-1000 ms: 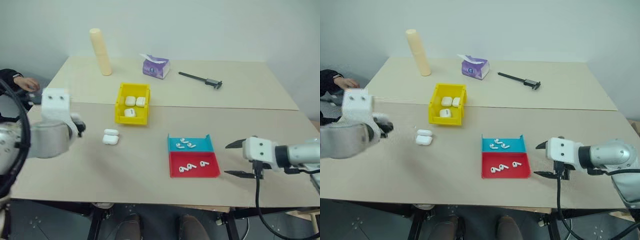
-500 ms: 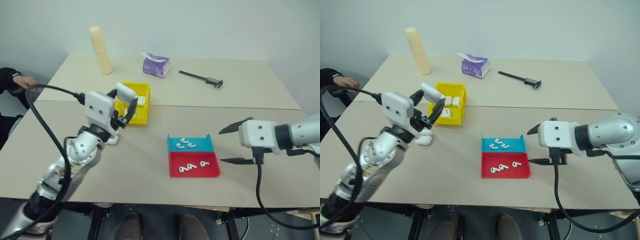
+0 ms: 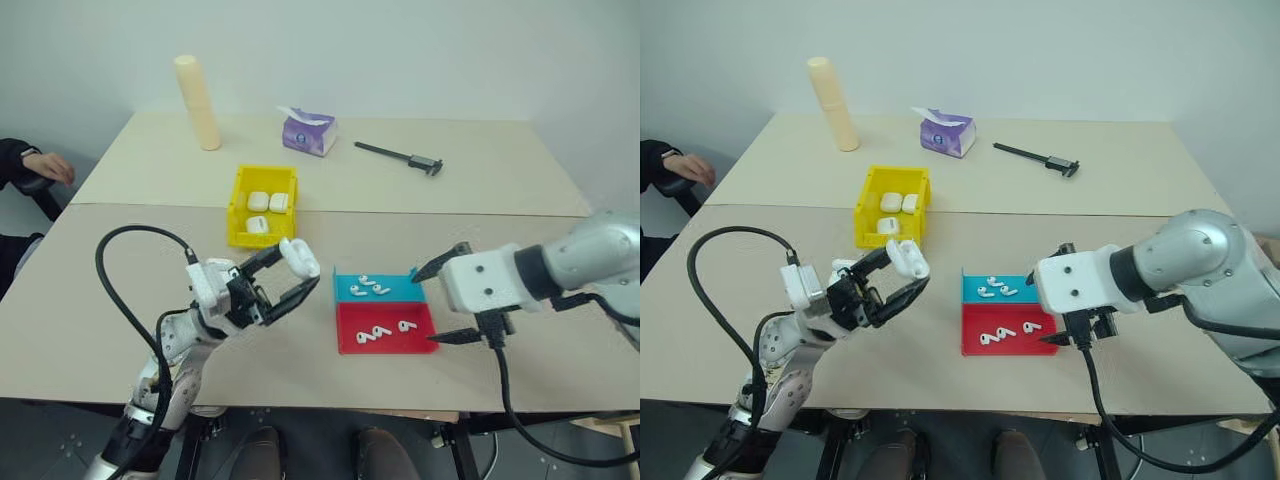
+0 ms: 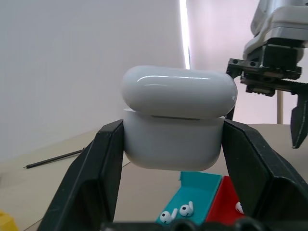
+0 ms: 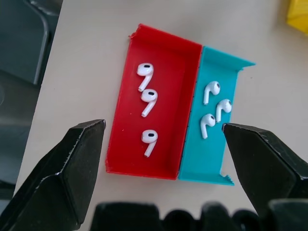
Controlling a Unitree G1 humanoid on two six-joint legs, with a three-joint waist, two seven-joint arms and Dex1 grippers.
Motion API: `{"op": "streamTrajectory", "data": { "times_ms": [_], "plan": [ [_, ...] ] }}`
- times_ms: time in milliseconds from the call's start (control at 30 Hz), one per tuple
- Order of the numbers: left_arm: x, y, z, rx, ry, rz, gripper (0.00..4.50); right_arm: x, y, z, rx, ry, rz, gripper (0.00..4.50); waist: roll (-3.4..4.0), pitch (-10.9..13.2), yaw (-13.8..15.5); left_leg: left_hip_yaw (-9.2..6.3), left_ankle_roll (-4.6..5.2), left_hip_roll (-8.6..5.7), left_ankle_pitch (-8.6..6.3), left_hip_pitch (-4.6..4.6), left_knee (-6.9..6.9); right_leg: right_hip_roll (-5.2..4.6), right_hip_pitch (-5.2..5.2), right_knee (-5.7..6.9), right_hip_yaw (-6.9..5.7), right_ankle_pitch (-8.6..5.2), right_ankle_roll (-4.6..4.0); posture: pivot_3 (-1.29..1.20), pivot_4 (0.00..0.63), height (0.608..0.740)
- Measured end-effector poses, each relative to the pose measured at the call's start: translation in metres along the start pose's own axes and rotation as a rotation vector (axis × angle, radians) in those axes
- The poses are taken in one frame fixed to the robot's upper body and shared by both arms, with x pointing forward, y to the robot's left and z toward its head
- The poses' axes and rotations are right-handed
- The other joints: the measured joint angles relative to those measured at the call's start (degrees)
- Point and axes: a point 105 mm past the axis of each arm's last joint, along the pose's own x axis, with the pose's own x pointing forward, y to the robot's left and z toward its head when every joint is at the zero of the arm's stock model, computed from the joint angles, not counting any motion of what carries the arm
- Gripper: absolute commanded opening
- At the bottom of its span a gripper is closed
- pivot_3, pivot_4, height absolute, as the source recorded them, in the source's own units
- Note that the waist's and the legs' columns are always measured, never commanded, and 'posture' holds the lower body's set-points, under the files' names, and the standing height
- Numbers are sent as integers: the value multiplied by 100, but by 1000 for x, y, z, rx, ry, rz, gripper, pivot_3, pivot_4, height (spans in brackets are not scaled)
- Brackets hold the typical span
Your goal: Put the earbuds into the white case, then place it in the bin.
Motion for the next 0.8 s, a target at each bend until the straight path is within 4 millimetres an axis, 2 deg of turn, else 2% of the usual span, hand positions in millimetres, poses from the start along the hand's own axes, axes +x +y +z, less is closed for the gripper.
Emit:
{"op": "streamTrajectory", "data": {
  "times_ms": [33,167,333,467,633,800],
  "plan": [
    [-2,-2,-2,-6,7,-14,2811,2,0,0,-12,15,13,4500,0,0,-4,0,2,0,-1,0,0,0,0,0,0,0,1,0,150,740],
    [-10,-5,-11,-26,10,-37,2811,16,6,-4,-54,74,85,3280,0,0,-14,1,5,-1,-3,-4,4,-1,-3,0,0,-1,2,0,150,740],
    [-15,-15,-12,-5,5,-75,2811,34,4,-12,-77,140,97,3280,1,-1,-34,1,5,0,-3,-4,5,0,-8,8,2,-1,2,0,150,740],
    [-18,-22,-13,7,30,-82,2811,43,2,-19,-82,184,107,2401,2,-1,-65,1,5,0,-3,-3,5,0,-8,11,3,-1,2,0,150,740],
    [-16,-26,-8,40,33,-76,2811,60,-4,-26,-88,228,104,2401,3,-2,-73,1,5,1,-3,-2,5,2,-9,14,2,-1,1,0,150,740],
    [-18,-25,-10,56,57,-58,2811,68,-6,-29,-81,250,101,2401,3,-2,-71,2,6,0,-3,-4,5,1,-11,13,2,-1,1,0,150,740]
  ]
}}
